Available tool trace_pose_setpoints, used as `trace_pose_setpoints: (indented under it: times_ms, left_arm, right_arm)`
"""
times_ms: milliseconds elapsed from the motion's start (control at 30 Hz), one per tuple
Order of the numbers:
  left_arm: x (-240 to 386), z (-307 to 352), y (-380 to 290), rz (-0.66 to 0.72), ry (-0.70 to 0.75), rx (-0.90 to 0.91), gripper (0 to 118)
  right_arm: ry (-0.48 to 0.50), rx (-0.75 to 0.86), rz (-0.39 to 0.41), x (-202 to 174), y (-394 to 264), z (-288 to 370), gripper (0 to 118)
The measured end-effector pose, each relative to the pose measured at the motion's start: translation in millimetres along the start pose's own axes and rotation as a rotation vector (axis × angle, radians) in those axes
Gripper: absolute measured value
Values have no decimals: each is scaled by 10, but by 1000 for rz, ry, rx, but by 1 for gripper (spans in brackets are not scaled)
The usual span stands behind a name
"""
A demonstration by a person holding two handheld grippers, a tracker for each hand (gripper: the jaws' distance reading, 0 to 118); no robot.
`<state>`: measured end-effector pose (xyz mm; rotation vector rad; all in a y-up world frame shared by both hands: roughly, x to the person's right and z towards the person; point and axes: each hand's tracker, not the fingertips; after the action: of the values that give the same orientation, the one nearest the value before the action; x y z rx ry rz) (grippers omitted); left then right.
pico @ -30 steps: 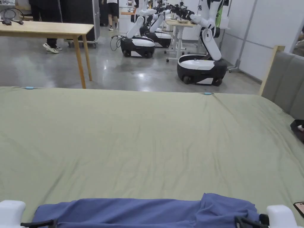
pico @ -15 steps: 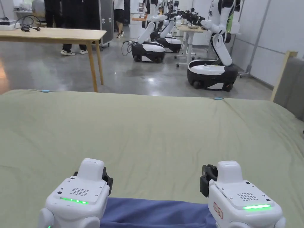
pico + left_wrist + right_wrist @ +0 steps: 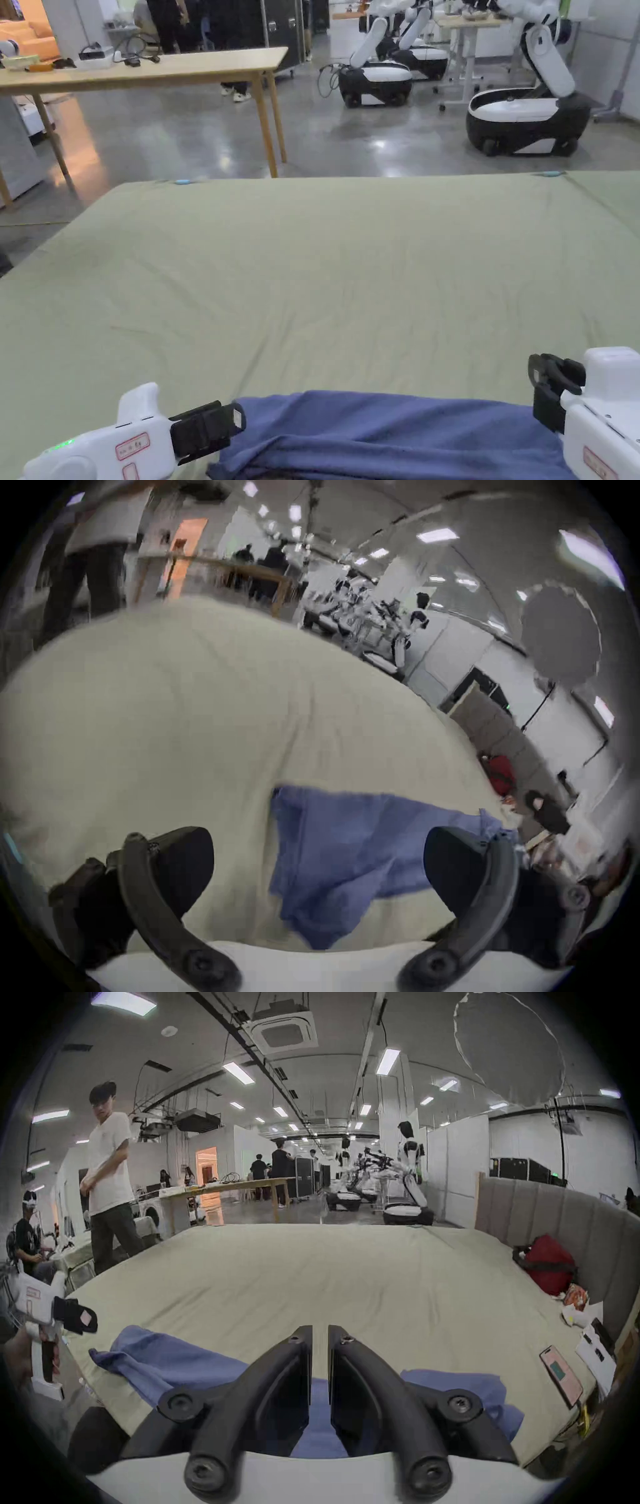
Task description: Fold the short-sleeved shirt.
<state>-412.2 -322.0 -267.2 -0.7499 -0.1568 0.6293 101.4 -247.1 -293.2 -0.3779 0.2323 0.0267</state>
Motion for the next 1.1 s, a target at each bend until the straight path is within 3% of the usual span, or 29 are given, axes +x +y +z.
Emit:
trace_pose_setpoints:
  times_ms: [133, 233, 300, 367, 400, 433, 467, 533, 600, 800, 867, 1000, 1100]
  left_arm:
    - [-582, -268, -208, 419, -329, -127, 118]
    - [-574, -483, -297, 541, -578, -87, 118]
    - [-416, -689, -284, 522, -597, -107, 118]
    - [-220, -811, -256, 412, -523, -117, 115]
    - [-174, -842, -230, 393, -510, -123, 95]
    - [-114, -850, -217, 395, -478, -125, 46]
    - [-94, -877, -233, 434, -422, -139, 5]
    - [-103, -954, -314, 434, -298, -160, 4]
    - [-229, -903, -265, 428, -371, -161, 4]
    - [-273, -331, 198, 245, -108, -20, 3]
    - [-149, -180, 362, 110, 32, -14, 3]
    - [638, -47, 366, -222, 168, 27, 3]
    - [1479, -185, 162, -453, 157, 48, 4]
  right_arm:
    - [-5, -16, -15, -65, -36, 10, 11]
    - [-8, -27, -13, -119, -32, 7, 11]
    - [-9, -29, -7, -164, -9, -6, 11]
    - [-13, -32, 0, -211, 10, -18, 11]
    - [-15, -32, 0, -230, 14, -21, 11]
    - [-17, -31, -1, -253, 18, -10, 11]
    - [-18, -29, -3, -273, 20, 2, 11]
    - [-18, -29, -10, -305, 14, 10, 11]
    - [-21, -31, -9, -342, 7, 14, 11]
    - [-24, -28, -12, -365, -18, 35, 11]
    - [-17, -27, -23, -372, -25, 38, 11]
    - [-13, -27, -11, -371, -46, 47, 11]
    - [-15, -26, 13, -326, -50, 95, 11]
